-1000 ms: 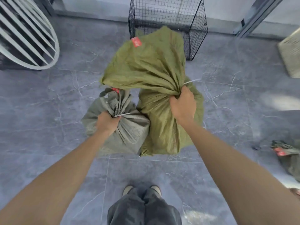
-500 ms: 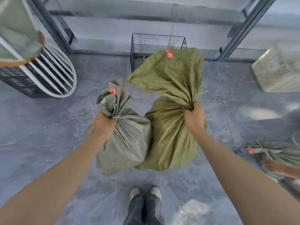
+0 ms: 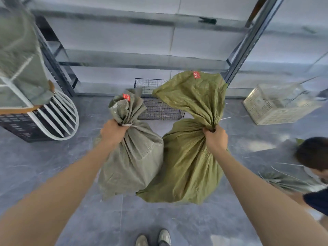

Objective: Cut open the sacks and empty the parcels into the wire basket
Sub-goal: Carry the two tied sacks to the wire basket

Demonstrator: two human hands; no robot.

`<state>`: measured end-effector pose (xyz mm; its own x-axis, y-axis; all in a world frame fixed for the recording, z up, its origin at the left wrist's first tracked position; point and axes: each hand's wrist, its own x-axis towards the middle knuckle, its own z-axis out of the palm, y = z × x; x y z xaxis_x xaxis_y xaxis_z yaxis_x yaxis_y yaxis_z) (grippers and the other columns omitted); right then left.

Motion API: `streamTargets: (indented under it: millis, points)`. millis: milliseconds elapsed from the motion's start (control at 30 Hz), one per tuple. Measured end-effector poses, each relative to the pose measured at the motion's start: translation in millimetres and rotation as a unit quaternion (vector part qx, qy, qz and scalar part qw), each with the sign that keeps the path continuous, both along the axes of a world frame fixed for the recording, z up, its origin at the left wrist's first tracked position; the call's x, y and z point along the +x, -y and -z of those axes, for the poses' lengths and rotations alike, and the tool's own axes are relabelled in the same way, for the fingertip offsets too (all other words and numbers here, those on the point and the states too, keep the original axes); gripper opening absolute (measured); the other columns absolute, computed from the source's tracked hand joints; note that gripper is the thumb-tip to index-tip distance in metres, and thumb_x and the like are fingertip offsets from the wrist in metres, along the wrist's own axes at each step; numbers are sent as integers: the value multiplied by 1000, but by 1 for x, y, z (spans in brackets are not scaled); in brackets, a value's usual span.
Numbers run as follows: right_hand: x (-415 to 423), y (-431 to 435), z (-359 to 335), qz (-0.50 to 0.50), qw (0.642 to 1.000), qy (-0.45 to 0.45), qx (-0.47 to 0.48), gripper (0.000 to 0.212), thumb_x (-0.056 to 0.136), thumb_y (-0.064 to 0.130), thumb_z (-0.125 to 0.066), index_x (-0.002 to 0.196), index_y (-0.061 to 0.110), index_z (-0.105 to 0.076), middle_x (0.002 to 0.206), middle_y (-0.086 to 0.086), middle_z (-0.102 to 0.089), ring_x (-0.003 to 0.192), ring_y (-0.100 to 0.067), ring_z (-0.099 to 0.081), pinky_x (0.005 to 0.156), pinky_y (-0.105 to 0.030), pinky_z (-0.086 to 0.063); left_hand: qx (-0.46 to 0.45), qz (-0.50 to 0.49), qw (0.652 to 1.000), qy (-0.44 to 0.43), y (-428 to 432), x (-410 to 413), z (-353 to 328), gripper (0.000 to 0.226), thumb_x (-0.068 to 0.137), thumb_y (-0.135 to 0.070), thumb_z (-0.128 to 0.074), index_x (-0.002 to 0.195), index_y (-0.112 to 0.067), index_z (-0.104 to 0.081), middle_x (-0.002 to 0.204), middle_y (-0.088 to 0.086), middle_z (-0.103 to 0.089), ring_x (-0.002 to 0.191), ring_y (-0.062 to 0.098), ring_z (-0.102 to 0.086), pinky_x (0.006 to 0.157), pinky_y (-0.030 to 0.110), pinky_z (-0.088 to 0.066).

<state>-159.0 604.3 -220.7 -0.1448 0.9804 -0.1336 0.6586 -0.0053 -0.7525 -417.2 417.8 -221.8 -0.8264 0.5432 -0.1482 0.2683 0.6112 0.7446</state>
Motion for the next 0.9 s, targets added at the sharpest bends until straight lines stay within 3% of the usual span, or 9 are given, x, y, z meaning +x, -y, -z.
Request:
streamTargets:
  millis: [267, 567, 767, 900]
  points:
    - [-20, -58, -2, 7, 1000, -12, 3, 21, 90, 27, -60, 101, 9, -59, 88, -4, -59, 79, -25, -52, 67, -32, -39, 31, -39, 998, 24, -53, -21, -6, 45, 82, -36, -70, 114, -5, -65, 116, 19, -65, 109, 39, -57, 91, 45, -49]
    - [-61, -167, 58, -12, 997, 4, -80, 19, 90, 26, -60, 89, 10, -51, 82, -4, -55, 77, -25, -49, 64, -31, -35, -33, -122, 990, 58, -163, -51, 44, 48, 82, -34, -71, 116, -1, -63, 119, 23, -62, 113, 40, -55, 92, 44, -46]
    - [-93, -236, 106, -44, 990, 37, -129, 19, 92, 28, -57, 90, 9, -54, 90, -9, -60, 87, -32, -58, 72, -36, -45, -79, -119, 987, 78, -220, -68, 90, 37, 88, -26, -64, 115, 0, -63, 116, 23, -64, 110, 40, -56, 78, 32, -37]
    - [-114, -266, 139, -58, 985, 59, -150, 17, 92, 28, -57, 93, 11, -52, 89, -8, -60, 81, -30, -57, 65, -31, -39, -76, -140, 982, 106, -244, -88, 125, 42, 84, -26, -69, 116, 0, -64, 118, 23, -63, 113, 38, -57, 92, 41, -46]
